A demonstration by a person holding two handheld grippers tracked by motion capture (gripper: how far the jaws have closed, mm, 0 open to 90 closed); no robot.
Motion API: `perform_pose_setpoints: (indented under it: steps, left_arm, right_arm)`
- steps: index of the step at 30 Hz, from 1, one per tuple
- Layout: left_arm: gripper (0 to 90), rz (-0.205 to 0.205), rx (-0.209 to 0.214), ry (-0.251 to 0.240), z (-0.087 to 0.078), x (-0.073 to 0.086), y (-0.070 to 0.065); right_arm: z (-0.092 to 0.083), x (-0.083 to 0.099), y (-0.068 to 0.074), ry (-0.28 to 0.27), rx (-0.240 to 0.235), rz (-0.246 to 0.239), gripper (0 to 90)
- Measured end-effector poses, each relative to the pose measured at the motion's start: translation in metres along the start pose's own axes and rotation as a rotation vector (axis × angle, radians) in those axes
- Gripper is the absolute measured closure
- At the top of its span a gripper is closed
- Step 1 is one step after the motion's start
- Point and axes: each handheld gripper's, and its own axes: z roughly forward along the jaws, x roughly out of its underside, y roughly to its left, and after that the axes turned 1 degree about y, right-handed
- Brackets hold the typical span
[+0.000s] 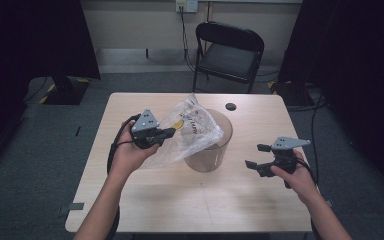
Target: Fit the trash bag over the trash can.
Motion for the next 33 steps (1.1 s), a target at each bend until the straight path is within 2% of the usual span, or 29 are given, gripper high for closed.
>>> perform_pose_setpoints:
  steps: [7, 18, 22, 25, 27, 31, 33]
  left_arm:
    - [90.0, 0.013, 0.012, 0.014, 0.001, -0.003, -0.001]
    - [90.0, 0.025, 0.033, 0.037, 0.010, -0.007, -0.004]
    - [90.0, 0.037, 0.046, 0.036, 0.013, -0.012, -0.007]
    - [90.0, 0.052, 0.047, 0.046, 0.014, -0.014, -0.009]
    - [90.0, 0.051, 0.051, 0.044, 0.014, -0.014, -0.009]
    - [90.0, 0.054, 0.051, 0.047, 0.014, -0.014, -0.010]
    - [90.0, 0.054, 0.052, 0.046, 0.015, -0.013, -0.010]
  right_arm:
    - [-0.007, -0.028, 0.003, 0.025, -0.009, -0.048, 15.7]
    - [-0.014, -0.077, 0.012, -0.026, -0.031, -0.084, 15.8]
    - [-0.005, -0.097, 0.018, -0.028, -0.031, -0.093, 15.8]
    - [0.002, -0.107, 0.020, -0.037, -0.047, -0.040, 16.5]
    - [0.007, -0.113, 0.023, -0.042, -0.045, -0.055, 18.1]
    - [0.019, -0.122, 0.027, -0.052, -0.048, -0.049, 19.5]
    - [0.025, -0.125, 0.028, -0.038, -0.036, -0.060, 20.7]
